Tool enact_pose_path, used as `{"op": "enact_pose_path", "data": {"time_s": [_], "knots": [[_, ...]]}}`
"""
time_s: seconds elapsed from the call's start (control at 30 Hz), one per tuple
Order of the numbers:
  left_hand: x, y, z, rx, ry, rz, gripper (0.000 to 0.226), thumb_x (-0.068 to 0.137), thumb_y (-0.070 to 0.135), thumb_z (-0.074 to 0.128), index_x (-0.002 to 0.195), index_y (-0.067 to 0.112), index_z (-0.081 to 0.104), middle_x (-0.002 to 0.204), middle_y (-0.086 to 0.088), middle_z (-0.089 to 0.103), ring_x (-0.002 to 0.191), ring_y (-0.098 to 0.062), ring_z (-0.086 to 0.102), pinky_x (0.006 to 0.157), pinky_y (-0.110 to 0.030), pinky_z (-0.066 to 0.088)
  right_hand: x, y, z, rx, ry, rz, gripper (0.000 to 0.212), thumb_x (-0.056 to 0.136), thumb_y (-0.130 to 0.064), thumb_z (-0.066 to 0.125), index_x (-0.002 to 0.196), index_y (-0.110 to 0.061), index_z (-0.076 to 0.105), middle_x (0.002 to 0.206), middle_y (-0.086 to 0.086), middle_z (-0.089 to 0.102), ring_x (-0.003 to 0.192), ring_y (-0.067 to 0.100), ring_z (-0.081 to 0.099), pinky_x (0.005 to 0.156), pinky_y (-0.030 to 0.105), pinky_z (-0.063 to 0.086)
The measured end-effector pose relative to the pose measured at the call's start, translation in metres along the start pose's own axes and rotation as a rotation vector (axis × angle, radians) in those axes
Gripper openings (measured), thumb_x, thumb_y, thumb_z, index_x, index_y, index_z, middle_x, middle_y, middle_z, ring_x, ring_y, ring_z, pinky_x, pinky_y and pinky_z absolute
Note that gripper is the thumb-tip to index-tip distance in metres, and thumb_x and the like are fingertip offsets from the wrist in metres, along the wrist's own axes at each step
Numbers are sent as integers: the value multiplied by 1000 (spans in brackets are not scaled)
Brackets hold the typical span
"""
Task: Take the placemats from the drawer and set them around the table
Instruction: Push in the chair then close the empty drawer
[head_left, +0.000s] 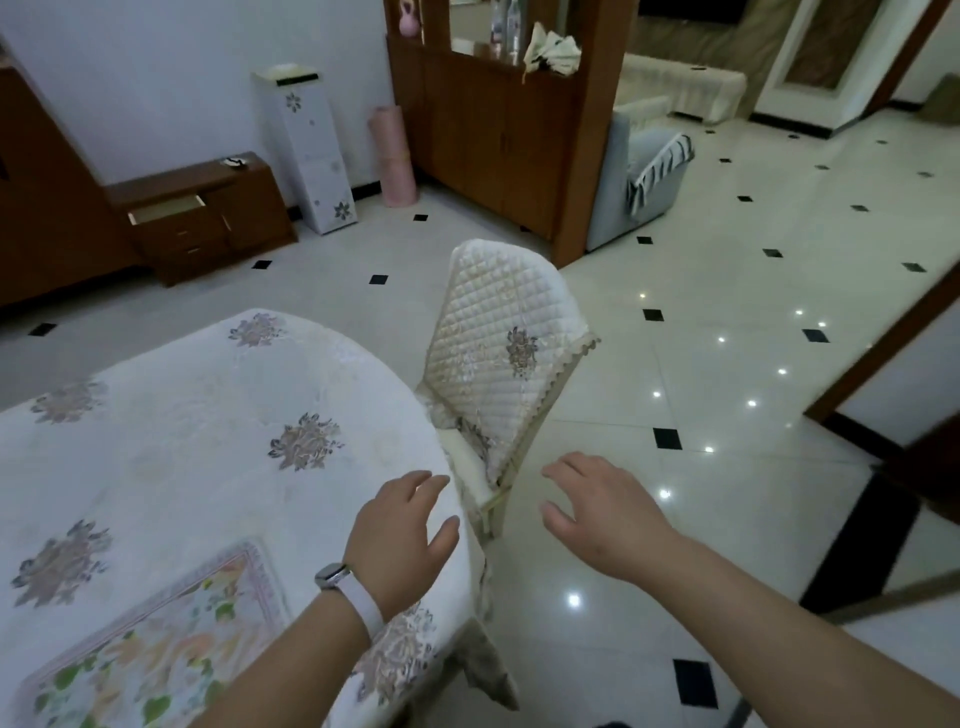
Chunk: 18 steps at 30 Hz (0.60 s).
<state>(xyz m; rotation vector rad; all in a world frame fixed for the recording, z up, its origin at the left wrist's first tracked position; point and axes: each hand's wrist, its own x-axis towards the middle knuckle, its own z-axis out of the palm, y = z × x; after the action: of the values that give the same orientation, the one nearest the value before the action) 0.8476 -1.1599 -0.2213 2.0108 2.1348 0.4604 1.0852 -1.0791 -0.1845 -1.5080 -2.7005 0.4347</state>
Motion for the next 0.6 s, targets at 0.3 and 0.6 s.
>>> {"op": "enact_pose_path", "data": {"time_s": [0.3,0.6], "knots": [[105,85,51,-33,-6,54,52,80,45,48,118,15,66,116,-6,67,100,-28,65,81,-38,54,29,134,-24,35,32,87,47,96,-44,45,137,-22,50,134,-4,51,121,20,48,99,35,39],[246,231,99,38,-36,152,57,82,50,45,127,17,61,126,-6,64,111,-27,61,90,-40,52,79,321,-75,36,21,141,52,92,-49,36,135,-22,51,131,-4,53,119,21,49,96,35,40]]}}
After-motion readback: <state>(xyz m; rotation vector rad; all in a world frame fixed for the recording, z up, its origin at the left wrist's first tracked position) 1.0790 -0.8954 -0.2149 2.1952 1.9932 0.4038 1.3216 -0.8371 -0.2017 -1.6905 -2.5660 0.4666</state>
